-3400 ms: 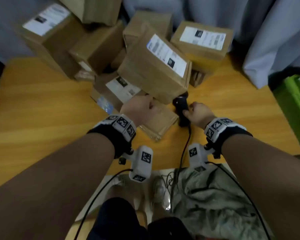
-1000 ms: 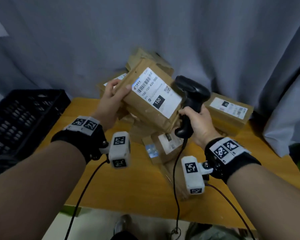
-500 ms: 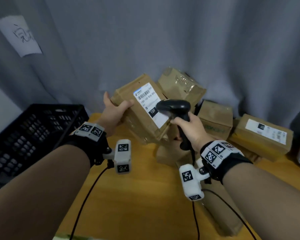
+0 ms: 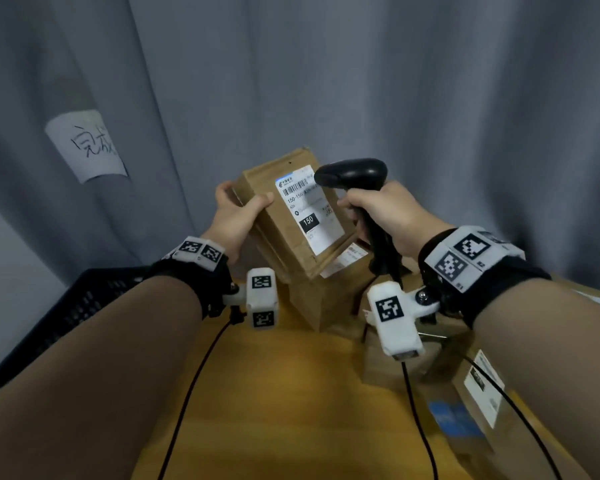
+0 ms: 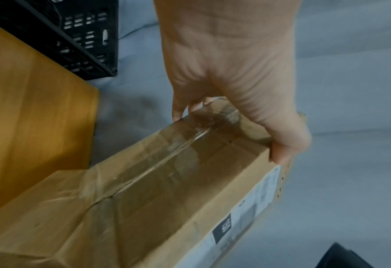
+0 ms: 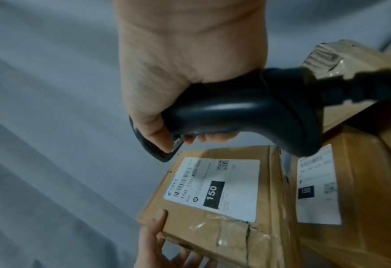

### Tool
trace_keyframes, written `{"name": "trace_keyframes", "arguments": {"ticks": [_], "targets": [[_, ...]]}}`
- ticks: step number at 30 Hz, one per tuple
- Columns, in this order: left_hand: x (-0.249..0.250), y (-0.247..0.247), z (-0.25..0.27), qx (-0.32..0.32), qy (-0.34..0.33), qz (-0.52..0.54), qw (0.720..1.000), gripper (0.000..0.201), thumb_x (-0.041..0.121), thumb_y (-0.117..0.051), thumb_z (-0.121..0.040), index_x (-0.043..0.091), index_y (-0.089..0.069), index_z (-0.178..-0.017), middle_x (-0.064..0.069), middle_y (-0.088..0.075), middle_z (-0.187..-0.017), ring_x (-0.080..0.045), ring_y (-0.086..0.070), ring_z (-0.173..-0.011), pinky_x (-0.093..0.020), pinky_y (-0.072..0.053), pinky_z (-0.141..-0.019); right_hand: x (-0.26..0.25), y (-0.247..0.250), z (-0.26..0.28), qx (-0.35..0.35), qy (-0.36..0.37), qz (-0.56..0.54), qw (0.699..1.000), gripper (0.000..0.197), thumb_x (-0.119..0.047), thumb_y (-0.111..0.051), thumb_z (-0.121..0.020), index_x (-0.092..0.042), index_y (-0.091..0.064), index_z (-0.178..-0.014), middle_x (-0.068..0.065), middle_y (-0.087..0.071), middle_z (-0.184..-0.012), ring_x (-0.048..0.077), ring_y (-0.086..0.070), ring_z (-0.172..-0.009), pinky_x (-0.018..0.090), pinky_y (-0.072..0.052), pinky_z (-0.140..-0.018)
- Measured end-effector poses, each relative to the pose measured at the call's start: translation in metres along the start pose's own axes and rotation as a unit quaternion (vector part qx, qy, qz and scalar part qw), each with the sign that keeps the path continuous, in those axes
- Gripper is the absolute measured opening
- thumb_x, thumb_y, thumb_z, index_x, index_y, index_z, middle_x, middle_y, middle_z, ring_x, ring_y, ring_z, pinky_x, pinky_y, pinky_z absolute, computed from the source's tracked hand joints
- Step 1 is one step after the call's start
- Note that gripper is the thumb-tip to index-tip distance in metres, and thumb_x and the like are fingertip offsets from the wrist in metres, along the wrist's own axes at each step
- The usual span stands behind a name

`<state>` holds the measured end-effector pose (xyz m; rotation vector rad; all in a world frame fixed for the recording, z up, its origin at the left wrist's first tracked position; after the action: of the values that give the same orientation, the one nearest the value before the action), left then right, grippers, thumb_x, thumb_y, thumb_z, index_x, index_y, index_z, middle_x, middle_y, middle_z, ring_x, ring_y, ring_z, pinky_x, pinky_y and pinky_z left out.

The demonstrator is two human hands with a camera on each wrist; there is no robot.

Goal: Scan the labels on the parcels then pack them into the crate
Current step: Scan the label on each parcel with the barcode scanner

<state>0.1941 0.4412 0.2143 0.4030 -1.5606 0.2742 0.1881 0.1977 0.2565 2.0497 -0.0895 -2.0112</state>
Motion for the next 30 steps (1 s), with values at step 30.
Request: {"name": "trace_keyframes", "arguments": {"ticks": [30], "targets": [[0.009, 0.017, -0.047, -0.035, -0.002, -0.013, 0.999, 0.087, 0.040, -0.075, -0.077, 0.027, -0.020, -0.144, 0.001, -0.050, -0.123, -0.023, -0.055, -0.113, -0.048, -0.046, -0.102, -0.052, -0.007, -0.004, 0.015, 0.016, 0.122, 0.992, 0.007, -0.012, -0.065, -0.080, -0.008, -0.063, -0.076, 0.006, -0.057, -0.061, 0.018, -0.053, -0.055, 0.028, -0.048, -0.056]]}}
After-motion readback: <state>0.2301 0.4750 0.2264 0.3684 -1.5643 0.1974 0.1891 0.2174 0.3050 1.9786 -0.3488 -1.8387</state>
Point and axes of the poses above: each hand's wrist, its own z-axis away from the middle knuckle, its own y-axis out of the back of the hand, x = y × z, the point moved 8 cm from there along -z, towards the middle knuckle
